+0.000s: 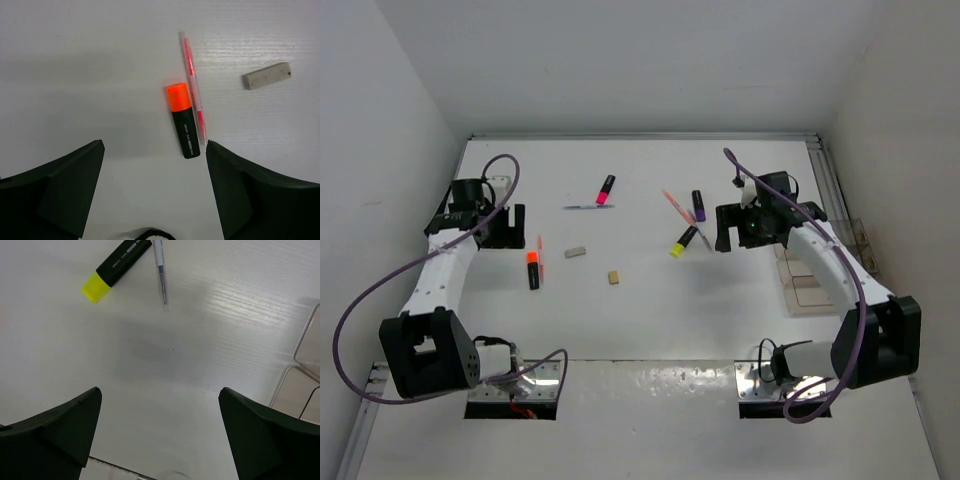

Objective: Sort the stationery into containers
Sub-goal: Pick up the pen from the center of the board.

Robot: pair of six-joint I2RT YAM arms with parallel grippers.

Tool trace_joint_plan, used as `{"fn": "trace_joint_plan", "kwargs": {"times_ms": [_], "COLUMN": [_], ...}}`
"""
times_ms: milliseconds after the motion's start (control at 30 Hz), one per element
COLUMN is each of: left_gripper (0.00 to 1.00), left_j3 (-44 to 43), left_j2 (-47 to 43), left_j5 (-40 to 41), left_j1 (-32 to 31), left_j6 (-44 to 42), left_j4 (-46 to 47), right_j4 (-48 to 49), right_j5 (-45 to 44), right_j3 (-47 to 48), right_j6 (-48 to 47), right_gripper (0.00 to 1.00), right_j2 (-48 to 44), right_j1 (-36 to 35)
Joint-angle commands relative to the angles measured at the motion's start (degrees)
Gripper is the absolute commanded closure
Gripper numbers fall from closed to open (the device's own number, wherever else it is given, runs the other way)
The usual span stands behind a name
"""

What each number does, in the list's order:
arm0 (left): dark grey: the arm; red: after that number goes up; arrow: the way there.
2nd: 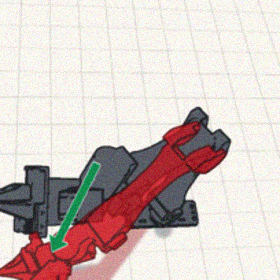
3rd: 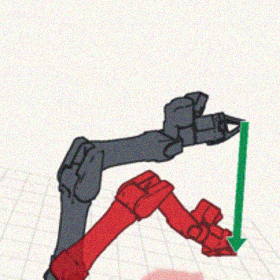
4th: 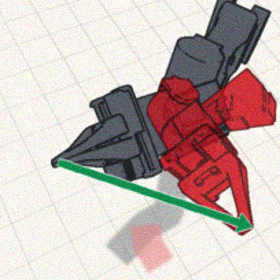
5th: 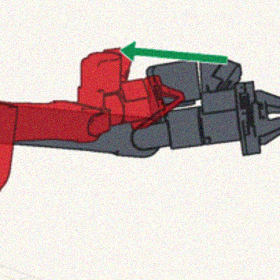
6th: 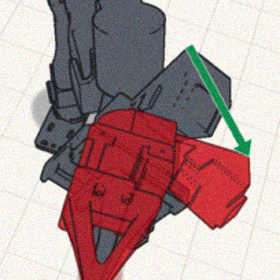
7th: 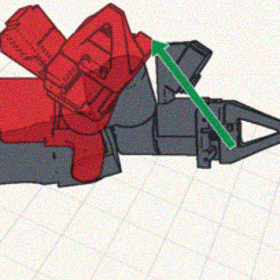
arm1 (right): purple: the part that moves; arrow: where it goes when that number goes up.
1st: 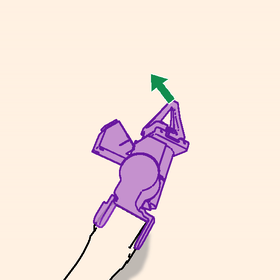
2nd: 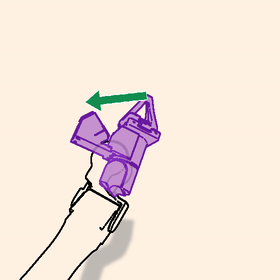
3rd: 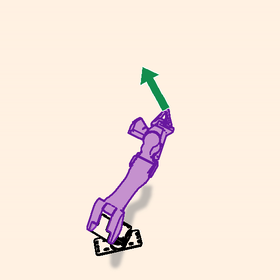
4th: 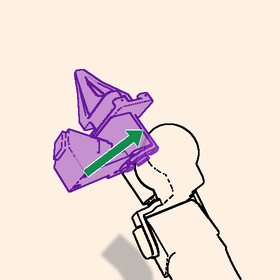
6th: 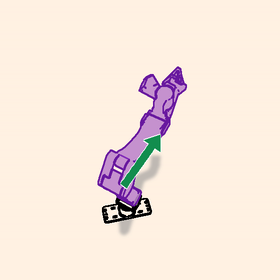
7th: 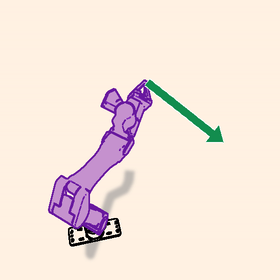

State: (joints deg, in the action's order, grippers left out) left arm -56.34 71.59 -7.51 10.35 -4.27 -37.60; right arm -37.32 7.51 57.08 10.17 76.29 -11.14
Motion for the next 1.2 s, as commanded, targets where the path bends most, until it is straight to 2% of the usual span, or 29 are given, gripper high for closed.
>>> {"fn": "trace_joint_plan", "kwargs": {"times_ms": [0, 133, 267, 667, 933, 1167], "left_gripper": [0.14, 0.26, 0.32, 0.27, 0.32, 0.41], "left_j3": [2.0, 3.6, 4.4, 1.8, 0.8, 0.4], "left_j2": [0.0, 2.8, 5.0, 20.8, 26.7, 27.2], "left_j5": [5.1, 11.0, 9.8, 6.2, 6.2, 6.6], "left_j1": [-2.0, -4.4, -5.0, -5.4, -5.4, -4.8], "left_j6": [1.0, 3.5, 3.3, 5.6, 6.5, 5.5], "left_j4": [1.3, -0.2, 0.2, -0.1, 1.9, 3.5], "right_j4": [0.8, 1.0, 1.3, 1.2, 1.2, 0.7], "right_j5": [-0.3, -0.2, 0.0, 0.3, 0.5, 0.8], "right_j3": [-0.9, -1.4, -1.7, -1.6, -0.9, -0.3], "right_j6": [0.5, 0.5, 0.9, 1.1, 1.3, 0.3], "right_gripper": [0.01, 0.01, 0.01, 0.01, 0.01, 0.01], "right_j2": [-0.1, 0.6, 1.9, 5.3, 7.6, 7.8], "right_j1": [-0.6, -0.6, -0.7, -0.7, -0.7, -0.6]}}
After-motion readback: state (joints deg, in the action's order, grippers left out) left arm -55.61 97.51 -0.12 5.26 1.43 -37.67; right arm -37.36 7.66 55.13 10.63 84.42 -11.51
